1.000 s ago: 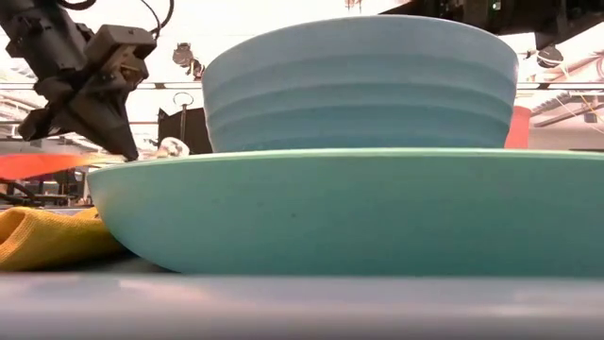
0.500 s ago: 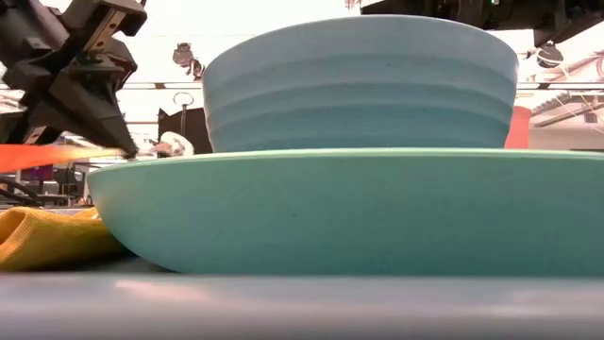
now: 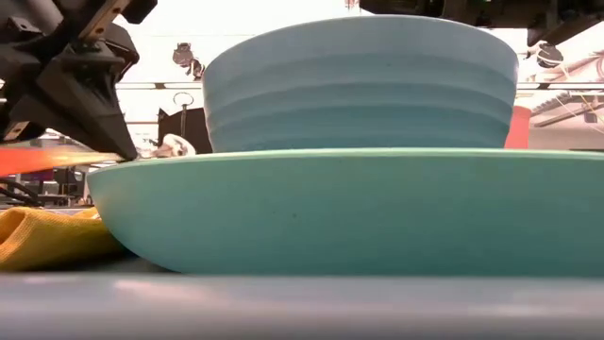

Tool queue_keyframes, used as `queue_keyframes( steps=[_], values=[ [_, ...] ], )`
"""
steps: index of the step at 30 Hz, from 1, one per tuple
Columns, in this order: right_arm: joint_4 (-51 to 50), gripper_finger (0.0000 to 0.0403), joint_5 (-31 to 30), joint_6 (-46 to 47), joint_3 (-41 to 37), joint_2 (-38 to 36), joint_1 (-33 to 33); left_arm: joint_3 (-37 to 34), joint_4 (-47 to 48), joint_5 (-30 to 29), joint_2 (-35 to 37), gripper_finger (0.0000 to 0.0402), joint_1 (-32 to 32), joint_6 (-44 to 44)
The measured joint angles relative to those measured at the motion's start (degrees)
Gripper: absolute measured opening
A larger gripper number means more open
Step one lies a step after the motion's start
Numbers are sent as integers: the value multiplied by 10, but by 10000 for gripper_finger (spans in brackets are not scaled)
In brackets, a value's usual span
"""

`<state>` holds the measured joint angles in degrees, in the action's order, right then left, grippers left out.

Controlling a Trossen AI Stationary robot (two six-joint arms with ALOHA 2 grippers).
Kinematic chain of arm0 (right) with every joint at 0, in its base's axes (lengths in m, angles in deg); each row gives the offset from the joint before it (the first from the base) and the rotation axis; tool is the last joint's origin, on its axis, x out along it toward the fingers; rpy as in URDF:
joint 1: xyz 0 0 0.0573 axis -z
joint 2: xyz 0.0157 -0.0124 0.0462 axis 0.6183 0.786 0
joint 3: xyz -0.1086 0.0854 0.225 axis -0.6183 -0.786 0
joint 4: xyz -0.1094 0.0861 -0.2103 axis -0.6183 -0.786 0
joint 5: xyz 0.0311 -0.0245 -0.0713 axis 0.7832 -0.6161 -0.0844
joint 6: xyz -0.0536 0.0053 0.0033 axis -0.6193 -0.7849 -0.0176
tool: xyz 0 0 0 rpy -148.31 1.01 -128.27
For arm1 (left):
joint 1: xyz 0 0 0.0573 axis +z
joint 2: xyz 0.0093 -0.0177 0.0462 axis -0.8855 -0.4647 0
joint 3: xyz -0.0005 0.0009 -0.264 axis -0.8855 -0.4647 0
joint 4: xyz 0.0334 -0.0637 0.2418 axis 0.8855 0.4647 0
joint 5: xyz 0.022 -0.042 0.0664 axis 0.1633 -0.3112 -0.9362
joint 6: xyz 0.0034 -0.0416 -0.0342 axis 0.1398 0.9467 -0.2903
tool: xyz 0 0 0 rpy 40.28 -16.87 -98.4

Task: Set up tray
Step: Put the orange spoon on the yellow napkin to the right of the orange fork

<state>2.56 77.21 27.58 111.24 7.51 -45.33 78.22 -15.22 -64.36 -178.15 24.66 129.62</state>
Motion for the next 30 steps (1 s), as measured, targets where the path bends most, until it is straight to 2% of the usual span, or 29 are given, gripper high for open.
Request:
queue_keyframes(
  steps=[6, 24, 30],
  values=[
    [-2, 29, 0, 7, 0, 0, 0, 47, 104, 39, -46, 0, 0, 62],
    [-6, 29, 0, 12, 0, 0, 0, 77, 110, 48, -120, 0, 1, 161],
    [-6, 29, 0, 12, 0, 0, 0, 78, 109, 52, -125, 0, 0, 165]
  ],
)
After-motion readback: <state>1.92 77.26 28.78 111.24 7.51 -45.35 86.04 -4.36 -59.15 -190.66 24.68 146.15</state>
